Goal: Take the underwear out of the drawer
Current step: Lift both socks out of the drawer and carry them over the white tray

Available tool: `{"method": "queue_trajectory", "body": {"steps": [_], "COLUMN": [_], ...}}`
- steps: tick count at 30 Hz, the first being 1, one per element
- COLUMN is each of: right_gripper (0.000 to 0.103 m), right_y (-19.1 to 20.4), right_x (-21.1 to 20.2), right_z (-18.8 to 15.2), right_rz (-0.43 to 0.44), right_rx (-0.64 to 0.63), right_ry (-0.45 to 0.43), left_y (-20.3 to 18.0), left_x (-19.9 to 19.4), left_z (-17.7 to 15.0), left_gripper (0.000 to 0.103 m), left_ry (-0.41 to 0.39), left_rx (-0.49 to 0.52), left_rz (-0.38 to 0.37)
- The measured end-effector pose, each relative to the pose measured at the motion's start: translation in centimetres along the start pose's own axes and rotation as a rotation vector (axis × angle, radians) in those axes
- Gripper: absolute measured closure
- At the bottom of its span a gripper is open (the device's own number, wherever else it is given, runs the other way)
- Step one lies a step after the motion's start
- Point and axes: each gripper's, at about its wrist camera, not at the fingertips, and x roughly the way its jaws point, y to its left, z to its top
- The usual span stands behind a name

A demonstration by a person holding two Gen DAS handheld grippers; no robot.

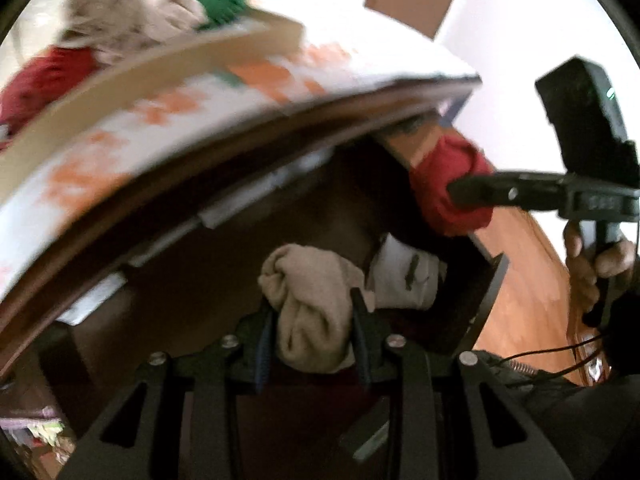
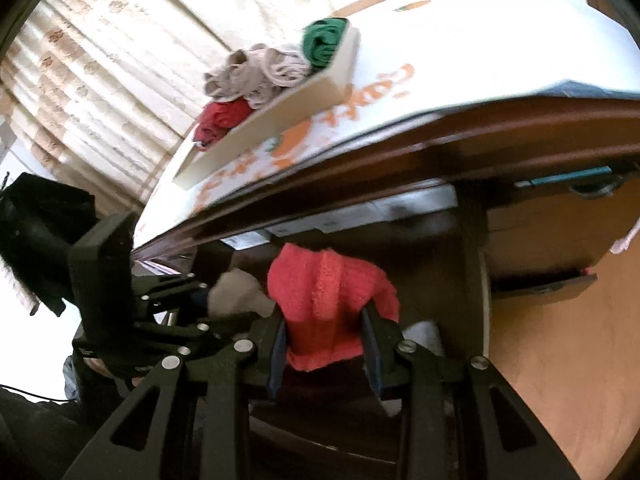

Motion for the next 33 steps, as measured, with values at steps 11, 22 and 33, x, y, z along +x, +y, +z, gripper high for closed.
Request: {"method": "queue_trajectory", "body": {"steps": [11,22,33], "right_gripper": [0.068,0.068,0.068], "right_y": [7.7,14.4,16.1], "right_x": [1.9,4.7,6.2], "right_z": [3.3,6.2,6.2], "right_rz": [0.140,0.235,0.248], "right_rx": [-0.139,-0.240,-0.242], "right_ry": [-0.004,-0.022,0.008], "left_y": [4.5,6.1,6.2], "left_x": [-7.9,-10.3,-10.3], "left_z": [0.0,0.2,-0.7], "left_gripper": [0.071,0.071,0.071], "left_ry": [-0.193,-0.291,-0.274], "left_rx": [-0.085,-0.133,-0.143], "left_rz": [0.146,0.193,0.169]}}
